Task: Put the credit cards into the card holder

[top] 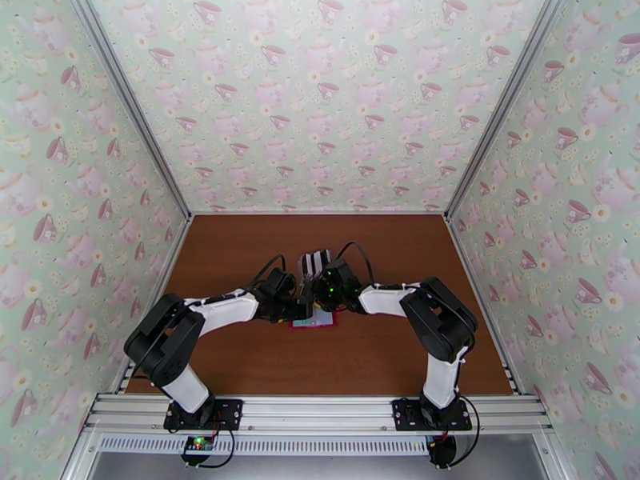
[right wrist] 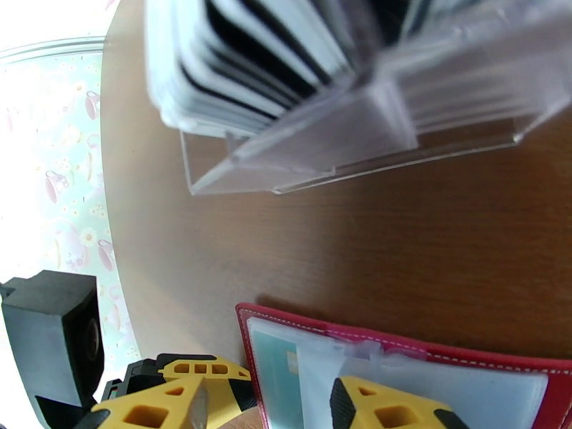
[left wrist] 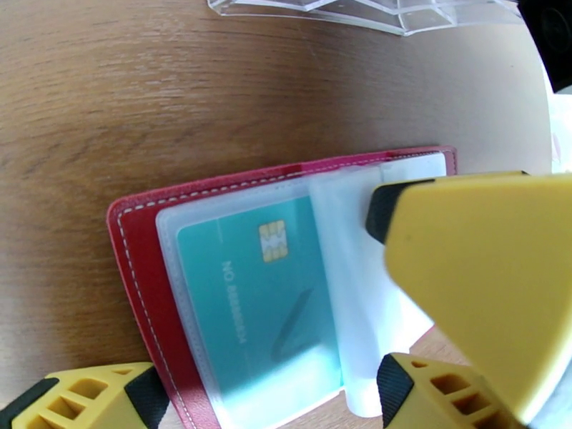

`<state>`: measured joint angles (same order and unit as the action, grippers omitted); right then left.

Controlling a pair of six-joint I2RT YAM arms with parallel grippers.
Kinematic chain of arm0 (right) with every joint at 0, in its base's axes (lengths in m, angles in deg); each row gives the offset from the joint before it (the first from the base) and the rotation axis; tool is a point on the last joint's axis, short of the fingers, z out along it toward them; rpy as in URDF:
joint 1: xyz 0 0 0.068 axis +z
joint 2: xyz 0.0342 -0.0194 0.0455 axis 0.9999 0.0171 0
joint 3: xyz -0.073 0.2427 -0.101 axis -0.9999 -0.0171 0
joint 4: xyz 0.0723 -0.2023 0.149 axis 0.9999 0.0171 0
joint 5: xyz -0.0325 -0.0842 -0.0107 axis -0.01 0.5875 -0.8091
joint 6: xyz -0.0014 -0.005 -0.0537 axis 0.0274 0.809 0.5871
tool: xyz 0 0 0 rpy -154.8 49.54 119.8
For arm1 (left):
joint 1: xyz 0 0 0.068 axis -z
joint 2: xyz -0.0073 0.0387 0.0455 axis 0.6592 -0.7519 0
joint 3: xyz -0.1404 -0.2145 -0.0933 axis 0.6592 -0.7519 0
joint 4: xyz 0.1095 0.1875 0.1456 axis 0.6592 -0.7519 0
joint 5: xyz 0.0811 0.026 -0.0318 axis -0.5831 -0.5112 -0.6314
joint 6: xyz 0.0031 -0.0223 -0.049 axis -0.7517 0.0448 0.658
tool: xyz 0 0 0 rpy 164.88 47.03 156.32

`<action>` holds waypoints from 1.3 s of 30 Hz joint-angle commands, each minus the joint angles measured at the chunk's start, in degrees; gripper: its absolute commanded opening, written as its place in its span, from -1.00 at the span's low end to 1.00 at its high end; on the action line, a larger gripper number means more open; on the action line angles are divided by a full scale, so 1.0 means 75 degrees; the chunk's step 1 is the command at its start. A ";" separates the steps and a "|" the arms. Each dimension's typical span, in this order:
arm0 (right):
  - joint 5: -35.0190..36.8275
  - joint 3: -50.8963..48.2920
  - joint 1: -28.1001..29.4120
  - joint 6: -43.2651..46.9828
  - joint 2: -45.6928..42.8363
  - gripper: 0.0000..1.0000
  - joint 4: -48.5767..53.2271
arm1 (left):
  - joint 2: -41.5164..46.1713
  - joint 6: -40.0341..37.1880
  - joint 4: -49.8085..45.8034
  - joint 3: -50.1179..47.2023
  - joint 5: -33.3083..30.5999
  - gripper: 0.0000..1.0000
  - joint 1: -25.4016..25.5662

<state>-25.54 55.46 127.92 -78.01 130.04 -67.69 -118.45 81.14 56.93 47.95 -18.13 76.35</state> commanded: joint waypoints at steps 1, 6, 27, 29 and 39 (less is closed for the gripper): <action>-0.0589 -0.0261 0.0141 -0.0043 -0.0245 0.01 0.0320 | -0.2334 0.0052 0.1511 -0.0699 -0.0120 0.70 0.0260; -0.0611 -0.0384 0.0015 -0.0012 -0.0372 0.01 0.0333 | -0.2477 0.0061 0.1259 -0.0554 -0.0173 0.69 0.0252; -0.0408 -0.0424 -0.0153 0.0639 -0.0776 0.01 0.1198 | -0.2654 0.0040 0.1097 -0.0418 -0.0050 0.65 0.0254; -0.0532 -0.0369 -0.0112 0.0584 -0.0729 0.01 0.1031 | -0.2538 0.0046 0.1125 -0.0463 -0.0017 0.66 0.0253; -0.0876 -0.0156 -0.0035 0.0282 -0.0572 0.02 0.0513 | -0.1251 -0.0034 0.1030 -0.0726 0.0067 0.68 0.0158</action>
<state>-29.00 53.03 126.34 -75.13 124.36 -62.95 -118.43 82.43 55.55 48.69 -19.24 76.68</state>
